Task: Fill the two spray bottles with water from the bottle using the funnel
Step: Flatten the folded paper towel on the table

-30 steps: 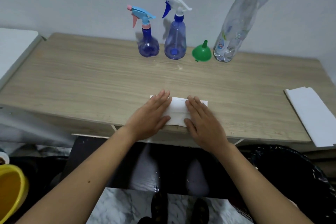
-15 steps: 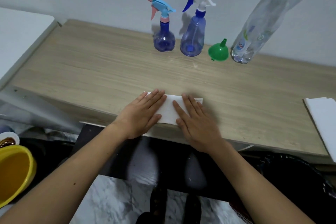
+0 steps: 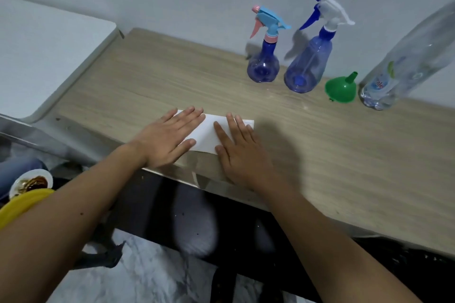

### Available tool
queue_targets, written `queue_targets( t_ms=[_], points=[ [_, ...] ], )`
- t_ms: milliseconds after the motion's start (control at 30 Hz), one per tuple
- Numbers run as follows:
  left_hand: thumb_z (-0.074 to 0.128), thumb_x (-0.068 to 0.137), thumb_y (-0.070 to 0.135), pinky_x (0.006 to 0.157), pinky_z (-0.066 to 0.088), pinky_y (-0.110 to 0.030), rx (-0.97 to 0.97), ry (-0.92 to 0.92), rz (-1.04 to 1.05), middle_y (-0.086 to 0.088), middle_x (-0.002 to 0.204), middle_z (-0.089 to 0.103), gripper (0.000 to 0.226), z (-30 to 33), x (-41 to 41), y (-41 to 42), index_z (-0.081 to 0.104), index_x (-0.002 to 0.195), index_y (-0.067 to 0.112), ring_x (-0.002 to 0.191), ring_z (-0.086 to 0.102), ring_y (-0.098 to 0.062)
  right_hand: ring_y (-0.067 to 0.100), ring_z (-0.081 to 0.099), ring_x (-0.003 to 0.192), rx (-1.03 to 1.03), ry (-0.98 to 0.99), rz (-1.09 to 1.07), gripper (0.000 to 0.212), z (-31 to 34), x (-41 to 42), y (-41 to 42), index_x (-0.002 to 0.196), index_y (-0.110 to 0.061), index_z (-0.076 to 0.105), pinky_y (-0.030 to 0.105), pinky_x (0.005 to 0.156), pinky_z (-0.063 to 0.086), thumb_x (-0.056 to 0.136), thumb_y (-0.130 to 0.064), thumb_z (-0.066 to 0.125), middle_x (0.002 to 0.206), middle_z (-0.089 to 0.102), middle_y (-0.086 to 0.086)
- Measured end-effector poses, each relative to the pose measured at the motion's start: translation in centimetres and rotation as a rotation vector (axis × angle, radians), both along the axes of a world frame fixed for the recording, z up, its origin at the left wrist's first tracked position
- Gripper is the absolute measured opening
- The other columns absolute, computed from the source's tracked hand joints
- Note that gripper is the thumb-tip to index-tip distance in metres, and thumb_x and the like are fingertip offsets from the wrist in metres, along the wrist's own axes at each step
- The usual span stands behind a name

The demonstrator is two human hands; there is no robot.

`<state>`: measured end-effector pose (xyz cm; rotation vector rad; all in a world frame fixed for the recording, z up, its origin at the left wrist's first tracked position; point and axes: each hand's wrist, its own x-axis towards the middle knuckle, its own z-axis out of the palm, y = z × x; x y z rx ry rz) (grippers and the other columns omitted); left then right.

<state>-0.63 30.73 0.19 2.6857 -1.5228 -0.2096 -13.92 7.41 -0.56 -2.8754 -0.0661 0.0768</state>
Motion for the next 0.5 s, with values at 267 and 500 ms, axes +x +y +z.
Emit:
queue_targets(
  t_ms=[267, 500],
  points=[
    [0.006, 0.109, 0.059, 0.135, -0.003, -0.043, 0.029, 0.053, 0.029, 0.005, 0.18, -0.007, 0.074, 0.6, 5.1, -1.9, -0.003, 0.173, 0.024, 0.166, -0.013, -0.011, 0.022, -0.004, 0.165, 0.053, 0.017, -0.015, 0.072, 0.3, 5.4, -1.6, 0.169, -0.027, 0.012, 0.041, 0.132, -0.002, 0.103, -0.054, 0.006, 0.178, -0.001, 0.005],
    [0.003, 0.107, 0.059, 0.134, -0.007, -0.041, 0.03, 0.05, 0.024, 0.002, 0.18, -0.01, 0.076, 0.4, 6.6, -5.7, -0.005, 0.172, 0.021, 0.166, -0.014, -0.014, 0.021, -0.006, 0.164, 0.033, 0.027, -0.024, 0.061, 0.7, 7.0, -5.3, 0.169, -0.029, 0.008, 0.041, 0.133, -0.003, 0.113, -0.045, 0.024, 0.178, -0.004, 0.004]
  ],
)
